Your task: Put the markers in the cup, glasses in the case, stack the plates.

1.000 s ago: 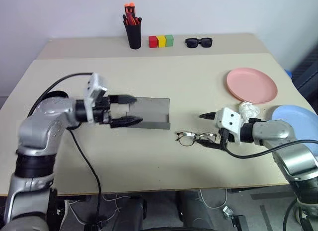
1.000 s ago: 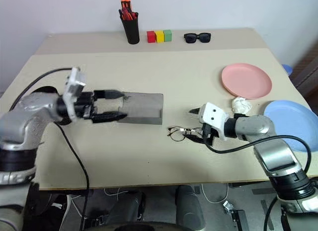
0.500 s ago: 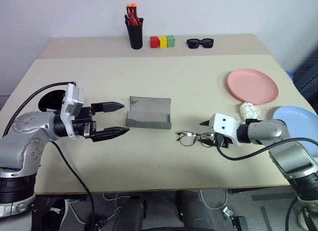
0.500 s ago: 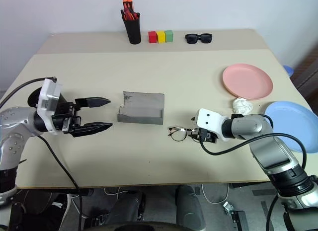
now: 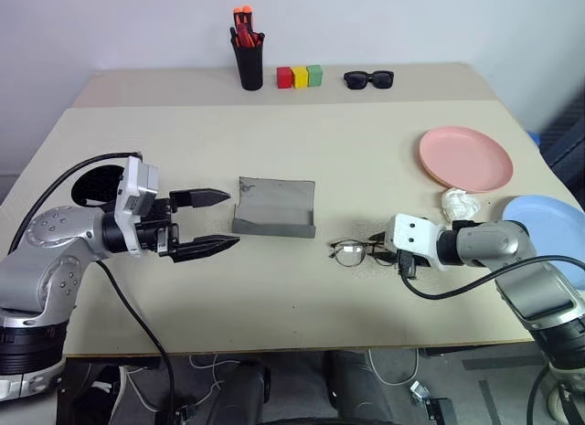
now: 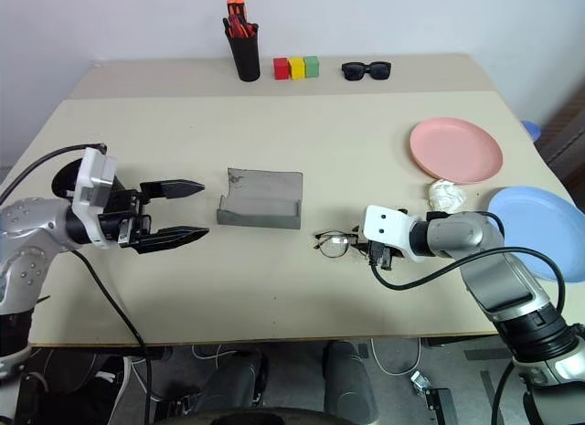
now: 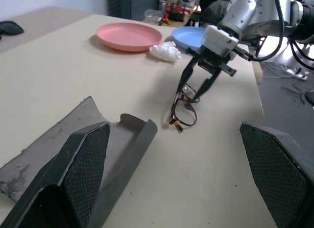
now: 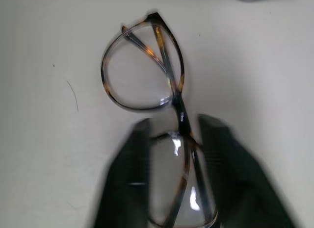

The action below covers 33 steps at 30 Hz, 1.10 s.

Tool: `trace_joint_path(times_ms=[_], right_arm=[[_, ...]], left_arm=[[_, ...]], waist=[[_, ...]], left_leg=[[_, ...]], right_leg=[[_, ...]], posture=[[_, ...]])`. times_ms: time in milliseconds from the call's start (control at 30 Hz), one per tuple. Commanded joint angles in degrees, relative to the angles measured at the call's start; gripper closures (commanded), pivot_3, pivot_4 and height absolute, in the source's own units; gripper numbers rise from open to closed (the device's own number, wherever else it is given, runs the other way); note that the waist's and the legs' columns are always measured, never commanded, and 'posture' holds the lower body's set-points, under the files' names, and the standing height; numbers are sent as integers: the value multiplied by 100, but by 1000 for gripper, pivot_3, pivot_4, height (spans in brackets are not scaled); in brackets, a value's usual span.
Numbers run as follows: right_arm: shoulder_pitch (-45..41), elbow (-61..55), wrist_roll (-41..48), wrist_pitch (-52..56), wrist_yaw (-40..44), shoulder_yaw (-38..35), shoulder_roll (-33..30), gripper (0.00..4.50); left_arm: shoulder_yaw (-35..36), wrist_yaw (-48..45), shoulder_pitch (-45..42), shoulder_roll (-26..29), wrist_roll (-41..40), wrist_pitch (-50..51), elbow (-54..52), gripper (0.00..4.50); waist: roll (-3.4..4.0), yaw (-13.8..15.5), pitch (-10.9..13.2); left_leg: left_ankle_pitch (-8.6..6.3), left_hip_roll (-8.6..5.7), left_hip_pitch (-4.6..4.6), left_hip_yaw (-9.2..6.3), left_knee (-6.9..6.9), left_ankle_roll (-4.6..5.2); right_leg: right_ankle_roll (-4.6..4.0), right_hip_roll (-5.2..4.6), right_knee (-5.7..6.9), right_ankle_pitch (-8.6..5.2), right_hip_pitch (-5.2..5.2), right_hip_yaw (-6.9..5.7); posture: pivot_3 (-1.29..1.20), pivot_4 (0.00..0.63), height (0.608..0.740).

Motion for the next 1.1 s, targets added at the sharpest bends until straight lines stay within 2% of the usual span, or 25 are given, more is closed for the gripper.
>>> trace_joint_path(times_ms=[33,233,533,667,900,1100], right_arm=[[16,-43,-44,-71,19,-97,-71,4469],[-9,-53,53,-17,59,-215,-68,4469],[-825,-541,1750,1239,157,-1252,220,4469],[-1376,-705,2110,1684,-129,-1229,555,4469],[-2139,-394,1814,1835,-1127,-727,1591,4469],[-2504,0,1591,1684,-1750,-380,2491,4469]], left_arm=[[63,37,-54,58,-112,-51,43,155],[185,133,-97,107,-417,229,50,155],[607,168,19,438,-691,374,146,155],[703,170,107,556,-812,461,71,155],[1185,-20,410,1100,-577,250,464,155],[1371,198,501,1044,-418,-116,484,155]], waist=[[-1,1,-1],[-2,-1,-1],[4,-30,3],[4,-23,3],[7,-35,4],[9,-19,5]], left_leg=[[0,0,0,0,0,0],[0,0,1,0,0,0],[0,3,1,-1,-2,0],[0,6,1,-1,-4,0],[0,5,-4,0,-8,0],[0,5,-12,2,-11,-1]], right_leg=[[0,0,0,0,1,0],[0,0,0,0,1,0],[0,2,0,0,-2,0],[0,4,0,0,-3,-1],[-2,4,4,0,-15,-1],[-2,2,2,0,-25,0]], posture=[[0,150,740],[0,150,740],[0,150,740],[0,150,740],[0,150,740],[0,150,740]])
